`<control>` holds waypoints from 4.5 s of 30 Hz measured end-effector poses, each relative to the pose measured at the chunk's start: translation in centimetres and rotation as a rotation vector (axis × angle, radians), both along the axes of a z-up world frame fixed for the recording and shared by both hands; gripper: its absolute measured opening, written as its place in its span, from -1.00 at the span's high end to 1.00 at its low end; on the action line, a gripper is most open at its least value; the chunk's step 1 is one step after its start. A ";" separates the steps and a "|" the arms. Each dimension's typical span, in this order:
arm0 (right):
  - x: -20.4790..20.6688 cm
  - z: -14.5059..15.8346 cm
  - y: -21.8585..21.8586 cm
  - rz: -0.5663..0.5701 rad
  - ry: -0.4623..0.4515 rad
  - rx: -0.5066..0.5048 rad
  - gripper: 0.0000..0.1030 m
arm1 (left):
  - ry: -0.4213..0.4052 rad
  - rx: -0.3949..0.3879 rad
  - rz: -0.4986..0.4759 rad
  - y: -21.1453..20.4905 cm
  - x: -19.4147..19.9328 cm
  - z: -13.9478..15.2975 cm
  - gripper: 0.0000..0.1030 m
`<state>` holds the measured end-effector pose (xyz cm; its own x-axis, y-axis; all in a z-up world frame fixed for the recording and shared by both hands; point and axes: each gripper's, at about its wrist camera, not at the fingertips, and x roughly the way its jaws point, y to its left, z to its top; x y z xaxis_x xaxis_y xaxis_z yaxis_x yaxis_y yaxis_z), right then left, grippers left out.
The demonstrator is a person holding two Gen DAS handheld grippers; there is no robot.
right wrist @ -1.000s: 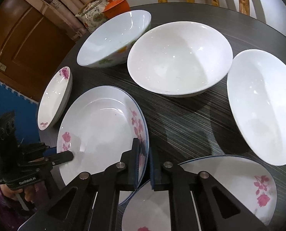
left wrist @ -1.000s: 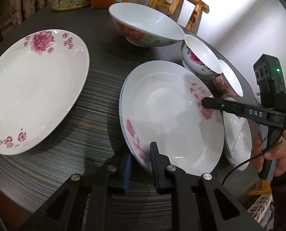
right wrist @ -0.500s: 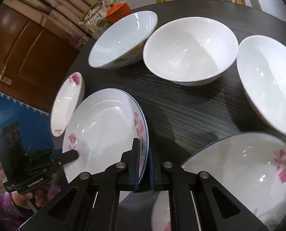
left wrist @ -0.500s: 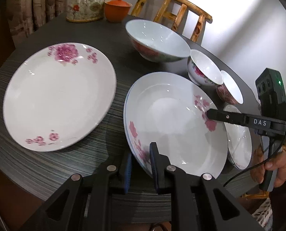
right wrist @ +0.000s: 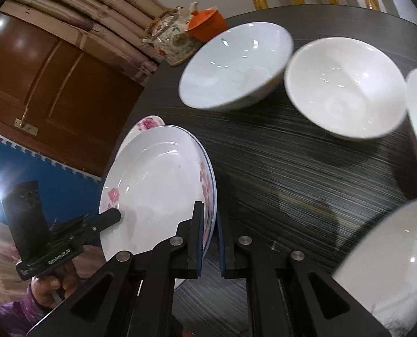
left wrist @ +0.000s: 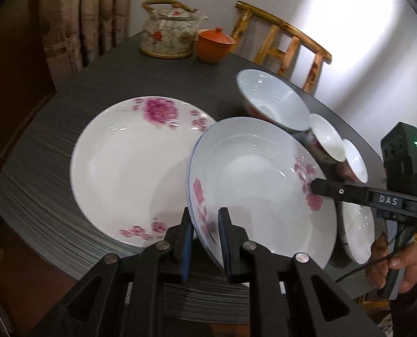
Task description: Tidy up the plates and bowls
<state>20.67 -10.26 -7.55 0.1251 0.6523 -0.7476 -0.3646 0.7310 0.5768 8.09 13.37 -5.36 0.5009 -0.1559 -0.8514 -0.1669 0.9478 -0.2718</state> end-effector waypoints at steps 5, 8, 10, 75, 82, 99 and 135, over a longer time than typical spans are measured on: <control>0.1 0.2 2.5 0.015 0.003 -0.004 0.81 | 0.022 0.027 0.014 1.7 0.0 -0.7 0.67; 0.2 0.1 3.4 0.015 0.011 -0.001 0.81 | 0.024 0.045 0.020 2.3 0.4 -1.0 0.67; 0.1 -0.1 3.7 0.012 0.019 0.000 0.81 | 0.027 0.046 0.030 3.0 0.6 -1.2 0.67; 0.0 -0.9 11.5 -0.030 0.048 -0.076 0.68 | -0.127 0.293 0.122 6.5 -1.4 0.1 0.34; -0.4 -0.6 11.4 -0.040 0.048 -0.058 0.67 | -0.131 0.300 0.114 6.2 -1.3 0.1 0.34; -9.8 4.6 -3.7 -0.208 -0.173 0.004 0.34 | -0.198 0.312 -0.107 -0.2 -2.3 1.0 0.34; -11.0 -1.5 -26.3 -0.588 -0.114 -0.082 -0.01 | 0.075 -0.272 -0.477 -22.1 6.4 -4.7 0.31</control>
<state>9.65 -36.53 -9.07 0.5299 0.3903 -0.7529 0.0582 0.8690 0.4914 14.45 -8.68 -10.02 0.2606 -0.5700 -0.7792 0.2350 0.8203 -0.5215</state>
